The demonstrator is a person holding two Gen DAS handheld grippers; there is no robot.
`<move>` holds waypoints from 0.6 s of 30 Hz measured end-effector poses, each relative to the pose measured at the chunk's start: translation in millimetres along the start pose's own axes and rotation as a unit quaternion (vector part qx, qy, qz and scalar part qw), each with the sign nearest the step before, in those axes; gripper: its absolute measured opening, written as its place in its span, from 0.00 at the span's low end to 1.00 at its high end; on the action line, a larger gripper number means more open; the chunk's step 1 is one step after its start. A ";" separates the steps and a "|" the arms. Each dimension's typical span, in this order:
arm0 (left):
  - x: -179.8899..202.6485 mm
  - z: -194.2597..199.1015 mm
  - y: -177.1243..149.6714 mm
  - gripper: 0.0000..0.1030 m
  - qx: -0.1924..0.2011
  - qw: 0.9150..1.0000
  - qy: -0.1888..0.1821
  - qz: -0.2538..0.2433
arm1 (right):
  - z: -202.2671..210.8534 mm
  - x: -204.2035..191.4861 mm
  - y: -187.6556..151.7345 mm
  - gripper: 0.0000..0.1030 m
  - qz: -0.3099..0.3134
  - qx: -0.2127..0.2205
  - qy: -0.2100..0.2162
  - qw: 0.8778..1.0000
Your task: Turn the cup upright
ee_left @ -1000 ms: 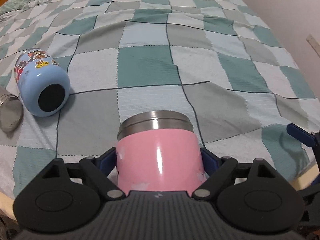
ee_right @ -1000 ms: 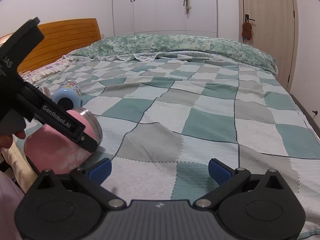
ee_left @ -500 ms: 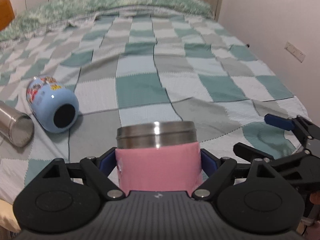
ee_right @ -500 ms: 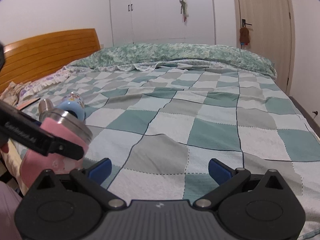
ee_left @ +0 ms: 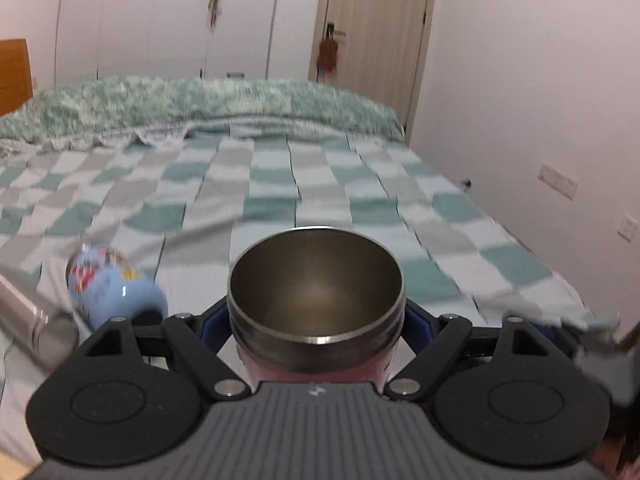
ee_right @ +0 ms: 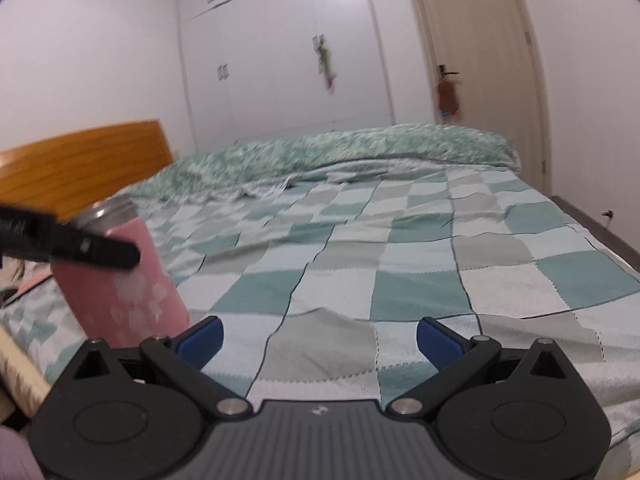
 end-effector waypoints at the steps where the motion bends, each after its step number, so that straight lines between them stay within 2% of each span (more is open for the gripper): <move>1: -0.4 -4.7 4.2 0.83 0.008 1.000 0.004 -0.001 | -1.0 0.2 -0.3 1.00 -0.004 0.006 -0.006 1.000; 6: -3.4 -34.5 10.4 0.83 0.036 0.999 0.026 -0.009 | -2.6 1.8 -1.8 1.00 -0.005 0.036 -0.033 0.999; 12: -9.1 -85.0 -27.7 0.83 -0.020 0.999 0.029 -0.005 | -9.4 10.1 -7.8 1.00 -0.020 0.035 -0.043 0.998; 13: -9.3 -84.0 -31.9 0.83 -0.005 1.000 0.024 -0.004 | -9.9 10.5 -8.5 1.00 -0.020 0.034 -0.045 0.998; 15: -7.6 -81.6 -36.3 0.88 -0.003 1.000 0.023 -0.011 | -9.8 10.4 -9.4 1.00 -0.021 0.035 -0.044 0.998; 16: -6.8 -78.0 -35.9 1.00 0.003 1.000 0.020 -0.012 | -9.8 10.2 -9.9 1.00 -0.021 0.037 -0.043 0.998; 18: -6.3 -61.1 -32.0 1.00 0.042 0.999 0.013 -0.014 | -9.6 8.5 -11.2 1.00 -0.018 0.036 -0.044 0.998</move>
Point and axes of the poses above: each gripper's, at about its wrist camera, not at the fingertips, and z roughly against the way its jaws point, x to its right, y to its top, the point moved 3 cm from there along -z, roughly the way its jaws point, and after that the axes turned 4 degrees about x, right-handed, at the moved point
